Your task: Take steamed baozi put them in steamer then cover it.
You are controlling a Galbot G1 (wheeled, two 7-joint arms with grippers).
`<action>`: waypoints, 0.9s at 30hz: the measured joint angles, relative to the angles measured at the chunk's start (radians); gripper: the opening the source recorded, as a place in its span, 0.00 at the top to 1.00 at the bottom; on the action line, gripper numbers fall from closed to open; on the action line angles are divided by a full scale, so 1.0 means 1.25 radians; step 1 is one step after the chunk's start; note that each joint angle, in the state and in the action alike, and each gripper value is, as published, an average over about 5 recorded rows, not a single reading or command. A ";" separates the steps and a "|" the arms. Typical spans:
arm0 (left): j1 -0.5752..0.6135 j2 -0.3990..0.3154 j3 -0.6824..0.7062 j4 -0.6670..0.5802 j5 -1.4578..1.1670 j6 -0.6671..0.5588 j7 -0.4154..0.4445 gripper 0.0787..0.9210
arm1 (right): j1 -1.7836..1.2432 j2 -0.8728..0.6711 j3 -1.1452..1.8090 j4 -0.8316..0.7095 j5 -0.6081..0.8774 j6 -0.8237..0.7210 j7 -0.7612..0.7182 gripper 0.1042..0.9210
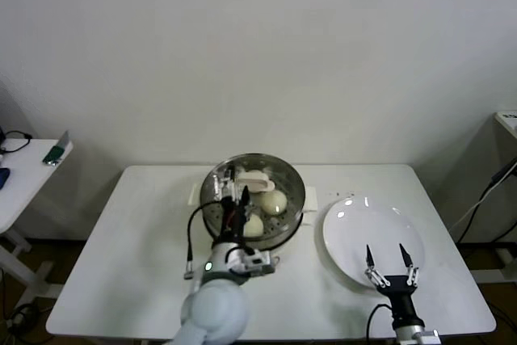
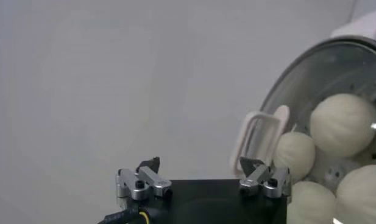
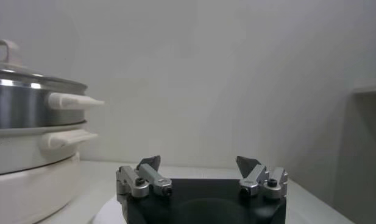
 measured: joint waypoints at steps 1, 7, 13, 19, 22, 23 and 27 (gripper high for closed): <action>0.011 0.008 -0.013 -0.012 -0.028 -0.011 -0.011 0.12 | -0.001 -0.002 -0.002 0.003 0.004 -0.002 0.000 0.12; 0.080 0.042 -0.146 -0.063 -0.244 -0.101 -0.078 0.12 | -0.005 -0.011 -0.016 0.026 0.020 -0.009 0.006 0.12; 0.164 0.070 -0.331 -0.071 -0.537 -0.235 -0.126 0.12 | -0.012 -0.012 -0.027 0.046 0.022 -0.015 0.012 0.12; 0.258 0.096 -0.477 -0.029 -0.810 -0.396 -0.151 0.12 | -0.018 -0.012 -0.035 0.049 0.023 -0.021 0.015 0.12; 0.303 0.102 -0.515 0.006 -0.917 -0.481 -0.155 0.12 | -0.021 -0.010 -0.036 0.047 0.024 -0.022 0.016 0.12; 0.315 0.103 -0.524 0.019 -0.945 -0.508 -0.155 0.12 | -0.021 -0.010 -0.036 0.046 0.024 -0.022 0.016 0.12; 0.350 0.103 -0.542 0.074 -1.023 -0.609 -0.150 0.12 | -0.023 -0.010 -0.035 0.040 0.028 -0.021 0.015 0.12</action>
